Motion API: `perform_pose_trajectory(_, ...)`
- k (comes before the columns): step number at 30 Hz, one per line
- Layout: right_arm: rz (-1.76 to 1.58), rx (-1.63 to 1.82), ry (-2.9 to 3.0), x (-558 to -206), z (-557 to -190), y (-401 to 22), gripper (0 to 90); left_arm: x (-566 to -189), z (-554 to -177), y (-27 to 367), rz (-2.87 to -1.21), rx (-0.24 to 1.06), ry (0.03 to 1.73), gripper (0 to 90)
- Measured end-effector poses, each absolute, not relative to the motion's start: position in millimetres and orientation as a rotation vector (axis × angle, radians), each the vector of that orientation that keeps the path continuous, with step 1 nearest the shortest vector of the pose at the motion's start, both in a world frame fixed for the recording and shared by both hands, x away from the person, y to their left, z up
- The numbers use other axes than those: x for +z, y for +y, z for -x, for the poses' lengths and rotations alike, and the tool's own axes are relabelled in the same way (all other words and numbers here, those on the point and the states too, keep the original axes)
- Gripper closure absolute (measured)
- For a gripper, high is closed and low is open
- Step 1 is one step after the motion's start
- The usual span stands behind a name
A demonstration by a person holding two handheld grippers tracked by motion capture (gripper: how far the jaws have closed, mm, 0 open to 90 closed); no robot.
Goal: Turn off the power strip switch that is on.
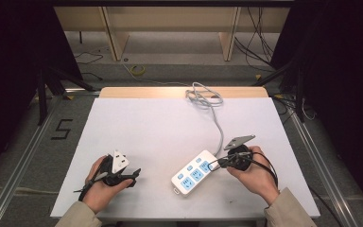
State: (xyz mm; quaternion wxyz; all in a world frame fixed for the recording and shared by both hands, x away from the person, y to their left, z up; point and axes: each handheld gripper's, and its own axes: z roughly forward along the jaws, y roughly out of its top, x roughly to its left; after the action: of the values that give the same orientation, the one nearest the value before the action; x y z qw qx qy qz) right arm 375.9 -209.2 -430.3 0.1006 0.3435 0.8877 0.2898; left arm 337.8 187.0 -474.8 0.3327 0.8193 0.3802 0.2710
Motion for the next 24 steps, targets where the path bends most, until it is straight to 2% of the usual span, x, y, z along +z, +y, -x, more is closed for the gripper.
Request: perform_pose_trajectory(24,-1.003,0.827,2.670,-428.7,-381.6,-198.3,90.0,-474.6,-337.5,186.5,-2.146,0.711,0.988,26.6)
